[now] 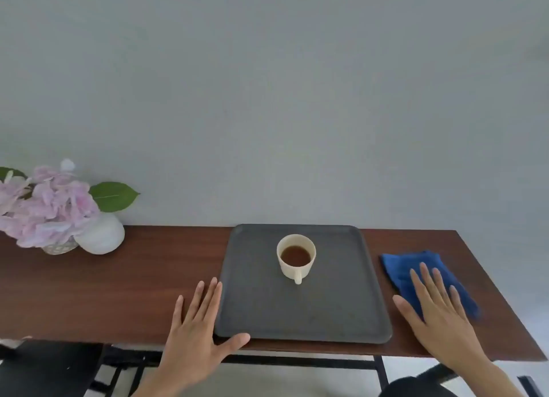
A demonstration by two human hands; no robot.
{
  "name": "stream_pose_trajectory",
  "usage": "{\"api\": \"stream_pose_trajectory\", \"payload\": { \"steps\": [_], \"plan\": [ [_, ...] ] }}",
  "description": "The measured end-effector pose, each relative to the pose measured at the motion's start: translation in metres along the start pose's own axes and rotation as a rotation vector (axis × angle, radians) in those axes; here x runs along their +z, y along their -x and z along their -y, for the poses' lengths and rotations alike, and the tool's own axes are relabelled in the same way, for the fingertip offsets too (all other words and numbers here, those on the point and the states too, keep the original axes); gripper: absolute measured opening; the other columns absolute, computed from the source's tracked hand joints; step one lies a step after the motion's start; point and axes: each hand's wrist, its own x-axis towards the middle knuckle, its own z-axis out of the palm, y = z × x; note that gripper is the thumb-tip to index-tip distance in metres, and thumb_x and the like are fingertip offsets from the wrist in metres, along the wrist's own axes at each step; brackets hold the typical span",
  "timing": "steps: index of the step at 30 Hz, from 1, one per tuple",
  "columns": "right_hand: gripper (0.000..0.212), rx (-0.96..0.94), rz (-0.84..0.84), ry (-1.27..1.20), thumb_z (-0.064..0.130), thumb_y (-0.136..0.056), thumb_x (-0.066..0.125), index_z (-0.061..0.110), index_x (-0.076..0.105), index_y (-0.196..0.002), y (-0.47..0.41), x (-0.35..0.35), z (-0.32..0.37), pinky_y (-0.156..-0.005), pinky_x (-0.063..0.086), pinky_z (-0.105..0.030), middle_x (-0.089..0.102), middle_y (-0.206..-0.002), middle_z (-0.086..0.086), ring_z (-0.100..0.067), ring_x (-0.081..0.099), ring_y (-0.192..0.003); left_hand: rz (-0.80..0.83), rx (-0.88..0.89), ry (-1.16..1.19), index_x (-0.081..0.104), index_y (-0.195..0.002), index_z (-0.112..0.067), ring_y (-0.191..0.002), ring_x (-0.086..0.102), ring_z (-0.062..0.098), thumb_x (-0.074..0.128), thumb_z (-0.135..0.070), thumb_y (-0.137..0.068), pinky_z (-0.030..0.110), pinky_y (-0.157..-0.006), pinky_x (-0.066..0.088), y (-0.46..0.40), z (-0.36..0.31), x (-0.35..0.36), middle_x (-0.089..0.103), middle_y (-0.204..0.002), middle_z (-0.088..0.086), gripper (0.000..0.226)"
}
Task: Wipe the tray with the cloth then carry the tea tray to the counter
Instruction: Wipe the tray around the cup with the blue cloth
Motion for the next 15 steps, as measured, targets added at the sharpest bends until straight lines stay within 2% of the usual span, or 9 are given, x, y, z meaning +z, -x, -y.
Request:
{"api": "stream_pose_trajectory", "payload": {
  "steps": [3,5,11,15],
  "plan": [
    [0.094,0.022,0.029,0.077,0.085,-0.088,-0.001,0.025,-0.016,-0.159,-0.005,0.008,-0.002,-0.125,-0.011,-0.045,-0.027,-0.165,0.006,-0.01,-0.035,-0.147,-0.014,0.0,0.004,-0.004,-0.162,-0.025,-0.157,-0.009,0.013,0.031,-0.1,-0.076,0.053,-0.126,0.001,-0.004,0.003,0.003,-0.004,-0.171,-0.012,0.12],
    [0.093,0.016,-0.02,0.095,0.083,-0.088,-0.002,0.023,-0.014,-0.159,-0.004,0.013,0.002,-0.125,-0.011,-0.046,-0.022,-0.167,0.004,-0.013,-0.03,-0.15,-0.045,0.011,-0.005,0.001,-0.163,-0.024,-0.158,-0.002,0.015,0.035,-0.099,-0.077,0.056,-0.126,0.008,-0.006,0.007,0.009,0.003,-0.171,-0.011,0.12],
    [0.08,0.033,-0.092,0.041,0.072,-0.097,0.005,0.026,-0.001,-0.161,-0.005,0.02,0.002,-0.126,-0.008,-0.043,-0.007,-0.169,0.007,-0.014,-0.014,-0.155,-0.027,0.024,0.004,0.002,-0.164,-0.024,-0.158,0.0,0.015,0.038,-0.099,-0.076,0.059,-0.125,0.014,-0.008,0.009,0.013,0.009,-0.171,-0.011,0.121],
    [0.063,0.043,-0.142,-0.03,0.052,-0.104,0.028,0.021,0.032,-0.158,-0.007,0.015,0.007,-0.126,0.014,-0.049,0.024,-0.166,0.0,-0.021,0.012,-0.155,-0.009,0.013,0.008,0.001,-0.163,-0.025,-0.158,0.0,0.014,0.037,-0.099,-0.075,0.058,-0.126,0.013,-0.009,0.008,0.013,0.008,-0.171,-0.011,0.12]
  ]
}}
